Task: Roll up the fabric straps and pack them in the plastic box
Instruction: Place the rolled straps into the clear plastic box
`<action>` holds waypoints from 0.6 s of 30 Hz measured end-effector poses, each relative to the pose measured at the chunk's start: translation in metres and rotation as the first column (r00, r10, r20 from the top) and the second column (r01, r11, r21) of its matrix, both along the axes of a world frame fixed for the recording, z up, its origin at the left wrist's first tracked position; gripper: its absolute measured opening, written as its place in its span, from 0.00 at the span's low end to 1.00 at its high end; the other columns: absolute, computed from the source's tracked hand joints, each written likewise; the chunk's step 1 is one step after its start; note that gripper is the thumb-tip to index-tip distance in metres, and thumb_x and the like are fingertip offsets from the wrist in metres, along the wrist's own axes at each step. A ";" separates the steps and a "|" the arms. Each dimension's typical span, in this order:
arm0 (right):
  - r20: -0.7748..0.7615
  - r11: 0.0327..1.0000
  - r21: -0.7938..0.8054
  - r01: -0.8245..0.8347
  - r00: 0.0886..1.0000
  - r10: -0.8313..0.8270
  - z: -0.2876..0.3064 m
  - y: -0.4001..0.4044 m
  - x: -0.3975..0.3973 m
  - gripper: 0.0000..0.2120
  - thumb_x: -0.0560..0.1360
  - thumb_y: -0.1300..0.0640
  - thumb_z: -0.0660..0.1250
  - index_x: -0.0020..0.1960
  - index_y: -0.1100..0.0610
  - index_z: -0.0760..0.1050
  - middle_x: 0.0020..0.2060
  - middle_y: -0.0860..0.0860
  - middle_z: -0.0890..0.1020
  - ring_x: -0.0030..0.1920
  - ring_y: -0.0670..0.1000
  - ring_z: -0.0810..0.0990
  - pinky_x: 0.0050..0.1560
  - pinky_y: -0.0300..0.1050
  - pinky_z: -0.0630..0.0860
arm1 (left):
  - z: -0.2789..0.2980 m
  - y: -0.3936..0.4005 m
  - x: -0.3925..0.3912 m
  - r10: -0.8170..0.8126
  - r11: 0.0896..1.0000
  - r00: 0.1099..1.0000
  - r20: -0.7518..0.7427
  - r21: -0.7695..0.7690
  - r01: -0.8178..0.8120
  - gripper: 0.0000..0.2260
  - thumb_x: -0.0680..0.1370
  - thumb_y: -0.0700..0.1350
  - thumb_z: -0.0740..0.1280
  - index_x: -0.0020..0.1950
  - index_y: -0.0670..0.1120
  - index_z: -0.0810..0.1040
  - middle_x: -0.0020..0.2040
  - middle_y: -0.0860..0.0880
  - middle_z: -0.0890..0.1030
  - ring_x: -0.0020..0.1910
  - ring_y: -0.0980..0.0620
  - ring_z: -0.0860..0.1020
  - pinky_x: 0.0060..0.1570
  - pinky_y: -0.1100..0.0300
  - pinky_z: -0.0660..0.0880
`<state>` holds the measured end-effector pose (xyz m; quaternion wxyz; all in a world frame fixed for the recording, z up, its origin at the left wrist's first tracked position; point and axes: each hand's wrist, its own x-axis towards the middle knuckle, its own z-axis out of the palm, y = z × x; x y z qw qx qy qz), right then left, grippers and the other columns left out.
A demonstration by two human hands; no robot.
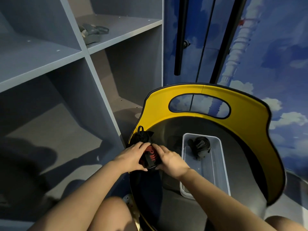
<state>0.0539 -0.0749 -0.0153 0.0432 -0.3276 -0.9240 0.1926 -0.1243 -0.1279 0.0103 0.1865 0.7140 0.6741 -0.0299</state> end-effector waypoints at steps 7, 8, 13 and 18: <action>-0.015 0.992 0.068 0.103 0.995 -0.102 0.035 0.023 0.061 0.42 0.70 0.51 0.71 0.76 0.55 0.51 0.69 0.55 0.67 0.63 0.60 0.74 0.59 0.52 0.72 | 0.032 0.029 0.054 -0.093 0.984 0.994 0.064 0.157 0.082 0.44 0.68 0.55 0.75 0.76 0.51 0.52 0.71 0.53 0.58 0.68 0.49 0.67 0.64 0.51 0.70; -0.016 0.990 0.064 0.127 0.992 -0.126 0.038 0.026 0.072 0.42 0.70 0.51 0.72 0.76 0.55 0.52 0.69 0.55 0.68 0.63 0.60 0.73 0.59 0.52 0.72 | 0.034 0.034 0.065 -0.106 0.981 0.992 0.072 0.173 0.092 0.44 0.68 0.54 0.75 0.76 0.51 0.52 0.71 0.53 0.58 0.68 0.49 0.67 0.64 0.51 0.70; 0.048 0.976 0.035 0.213 0.976 -0.215 0.040 0.033 0.122 0.42 0.69 0.51 0.72 0.76 0.54 0.53 0.69 0.55 0.69 0.63 0.58 0.74 0.60 0.50 0.72 | 0.030 0.051 0.118 -0.142 0.982 0.982 0.121 0.145 0.124 0.43 0.68 0.52 0.75 0.76 0.51 0.53 0.71 0.51 0.59 0.67 0.47 0.68 0.63 0.53 0.70; 0.053 0.951 -0.020 0.309 0.950 -0.307 0.021 0.030 0.154 0.40 0.68 0.46 0.72 0.74 0.51 0.56 0.66 0.53 0.71 0.57 0.59 0.78 0.54 0.51 0.75 | 0.012 0.061 0.152 -0.153 0.987 0.974 0.168 0.081 0.141 0.42 0.68 0.51 0.76 0.75 0.50 0.55 0.70 0.51 0.60 0.69 0.47 0.65 0.67 0.53 0.67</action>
